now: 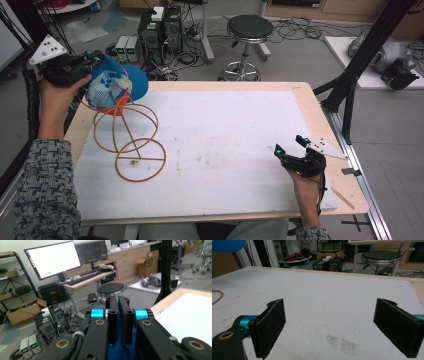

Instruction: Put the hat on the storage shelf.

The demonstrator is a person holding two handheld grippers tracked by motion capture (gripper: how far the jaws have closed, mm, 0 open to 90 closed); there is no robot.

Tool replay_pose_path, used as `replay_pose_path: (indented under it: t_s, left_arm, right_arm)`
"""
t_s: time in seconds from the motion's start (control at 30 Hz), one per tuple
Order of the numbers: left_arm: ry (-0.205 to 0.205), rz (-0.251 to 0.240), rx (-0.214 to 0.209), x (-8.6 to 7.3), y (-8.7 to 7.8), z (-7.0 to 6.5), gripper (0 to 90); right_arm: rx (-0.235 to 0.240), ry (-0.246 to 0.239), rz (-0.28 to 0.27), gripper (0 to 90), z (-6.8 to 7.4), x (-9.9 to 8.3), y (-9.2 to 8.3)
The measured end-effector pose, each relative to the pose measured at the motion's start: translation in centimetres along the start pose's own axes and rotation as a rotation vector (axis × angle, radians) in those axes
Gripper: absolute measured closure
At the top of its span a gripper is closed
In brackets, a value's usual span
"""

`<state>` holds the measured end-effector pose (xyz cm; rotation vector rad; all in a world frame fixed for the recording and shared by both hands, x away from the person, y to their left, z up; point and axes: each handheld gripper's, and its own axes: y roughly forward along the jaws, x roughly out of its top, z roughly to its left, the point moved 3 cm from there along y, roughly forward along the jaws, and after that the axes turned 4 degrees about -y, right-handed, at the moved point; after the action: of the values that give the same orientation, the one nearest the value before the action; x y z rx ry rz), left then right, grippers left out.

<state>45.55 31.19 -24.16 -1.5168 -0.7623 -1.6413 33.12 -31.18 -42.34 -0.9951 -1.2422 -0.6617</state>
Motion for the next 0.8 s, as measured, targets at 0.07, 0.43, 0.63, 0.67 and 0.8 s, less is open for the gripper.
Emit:
replay_pose_path:
  t_s: [0.07, 0.43, 0.63, 0.67, 0.8]
  left_arm:
    - [0.006, -0.002, 0.014, 0.5, 0.1, 0.2, 86.4]
    - [-0.043, -0.080, -0.005, 4.5, -0.7, 0.5, 86.8]
    - [-0.073, -0.102, -0.028, 6.5, -1.0, -0.1, 86.8]
    - [-0.075, -0.102, -0.033, 6.8, -1.0, -0.2, 86.8]
    - [-0.084, -0.120, -0.061, 8.2, -1.2, -0.8, 86.8]
  right_arm:
    - [0.003, 0.008, 0.003, 9.7, 0.0, 0.0, 0.0]
    - [0.010, 0.010, 0.008, 9.7, 0.1, 0.0, 0.0]
    - [0.013, 0.008, 0.002, 9.7, 0.1, 0.0, -0.1]
    - [0.013, 0.008, 0.002, 9.7, 0.1, 0.0, -0.1]
    - [0.015, 0.009, 0.001, 9.7, 0.1, 0.0, -0.1]
